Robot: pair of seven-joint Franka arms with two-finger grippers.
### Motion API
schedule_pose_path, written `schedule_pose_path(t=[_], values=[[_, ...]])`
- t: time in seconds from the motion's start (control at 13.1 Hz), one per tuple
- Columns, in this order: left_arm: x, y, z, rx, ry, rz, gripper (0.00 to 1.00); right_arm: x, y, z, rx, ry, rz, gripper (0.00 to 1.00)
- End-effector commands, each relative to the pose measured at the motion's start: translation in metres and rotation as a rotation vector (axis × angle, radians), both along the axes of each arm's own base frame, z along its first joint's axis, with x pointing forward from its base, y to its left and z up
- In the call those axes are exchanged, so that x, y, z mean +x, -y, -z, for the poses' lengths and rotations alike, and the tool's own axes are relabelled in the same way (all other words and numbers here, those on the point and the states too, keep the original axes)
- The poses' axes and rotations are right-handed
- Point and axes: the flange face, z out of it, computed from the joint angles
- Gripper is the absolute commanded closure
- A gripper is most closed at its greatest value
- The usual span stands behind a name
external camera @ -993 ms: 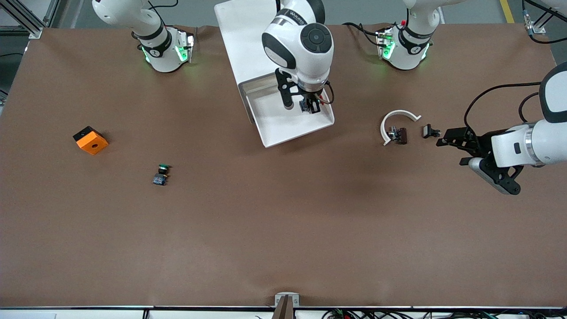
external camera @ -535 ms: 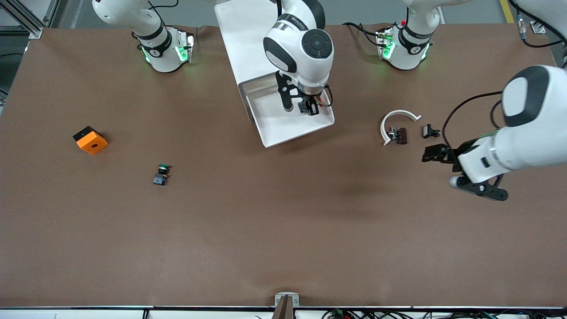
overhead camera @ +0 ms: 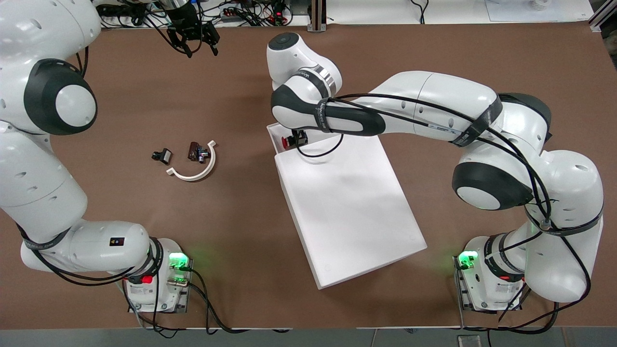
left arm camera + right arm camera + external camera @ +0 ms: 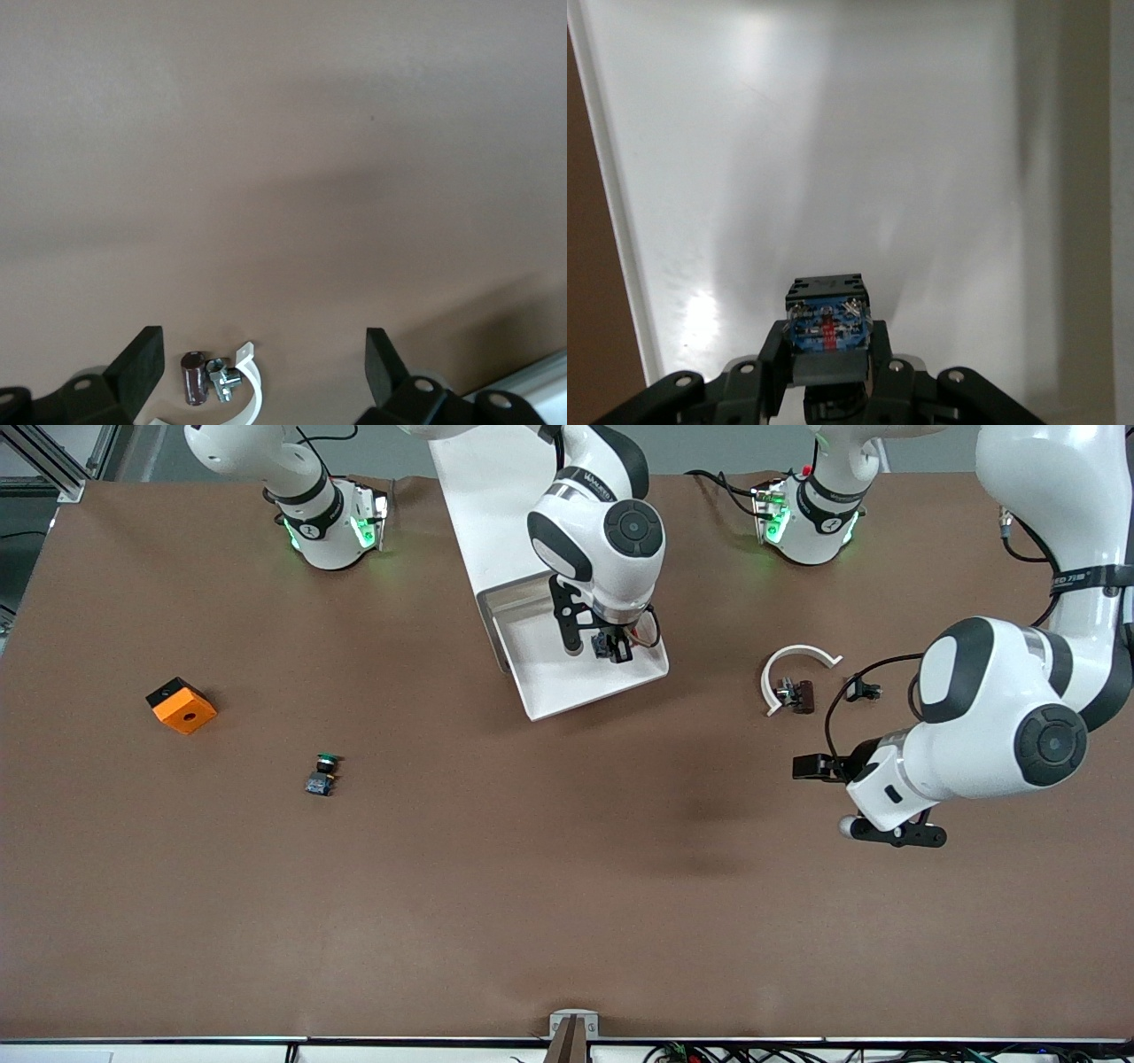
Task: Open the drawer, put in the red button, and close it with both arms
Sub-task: 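Release the button in the drawer while the left gripper moves toward the drawer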
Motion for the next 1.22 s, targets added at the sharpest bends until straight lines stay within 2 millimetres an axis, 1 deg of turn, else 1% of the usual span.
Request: schedule_pose_path(t=[0.0, 0.15, 0.31, 0.38, 0.46, 0.61, 0.69, 0.76, 0.84, 0.92, 0.99, 1.07, 1.15], values=[[-0.004, 0.032, 0.002, 0.105, 0.024, -0.020, 0.00, 0.001, -0.002, 0.003, -0.007, 0.022, 0.006, 0.00], [-0.004, 0.032, 0.003, 0.115, 0.016, -0.089, 0.00, 0.005, -0.001, -0.003, -0.005, 0.042, -0.045, 0.00], [-0.005, 0.035, 0.003, 0.108, 0.011, -0.094, 0.00, 0.013, 0.005, -0.014, 0.014, 0.043, -0.123, 0.00], [-0.004, 0.038, 0.002, 0.092, 0.017, -0.106, 0.00, 0.022, 0.012, -0.026, 0.027, 0.033, -0.184, 0.00], [-0.005, 0.046, 0.002, 0.075, 0.019, -0.131, 0.00, 0.031, 0.024, -0.040, 0.027, 0.017, -0.229, 0.00], [-0.008, 0.063, 0.002, 0.074, 0.030, -0.138, 0.00, 0.057, 0.047, -0.063, 0.039, -0.003, -0.298, 0.00], [-0.008, 0.066, 0.006, 0.072, 0.032, -0.137, 0.00, 0.069, 0.065, -0.074, 0.045, -0.022, -0.361, 0.00], [-0.008, 0.074, 0.014, 0.070, 0.029, -0.136, 0.00, 0.083, 0.085, -0.087, 0.054, -0.040, -0.432, 0.00], [-0.011, 0.088, 0.016, 0.072, 0.035, -0.158, 0.00, 0.102, 0.113, -0.102, 0.071, -0.054, -0.501, 0.00], [-0.011, 0.097, 0.023, 0.072, 0.034, -0.181, 0.00, 0.117, 0.138, -0.116, 0.088, -0.063, -0.564, 0.00], [-0.015, 0.112, 0.026, 0.070, 0.041, -0.179, 0.00, 0.134, 0.168, -0.126, 0.104, -0.075, -0.624, 0.00], [-0.017, 0.121, 0.033, 0.068, 0.042, -0.178, 0.00, 0.150, 0.196, -0.138, 0.124, -0.077, -0.681, 0.00], [-0.021, 0.135, 0.039, 0.068, 0.039, -0.168, 0.00, 0.167, 0.229, -0.149, 0.146, -0.074, -0.751, 0.00]])
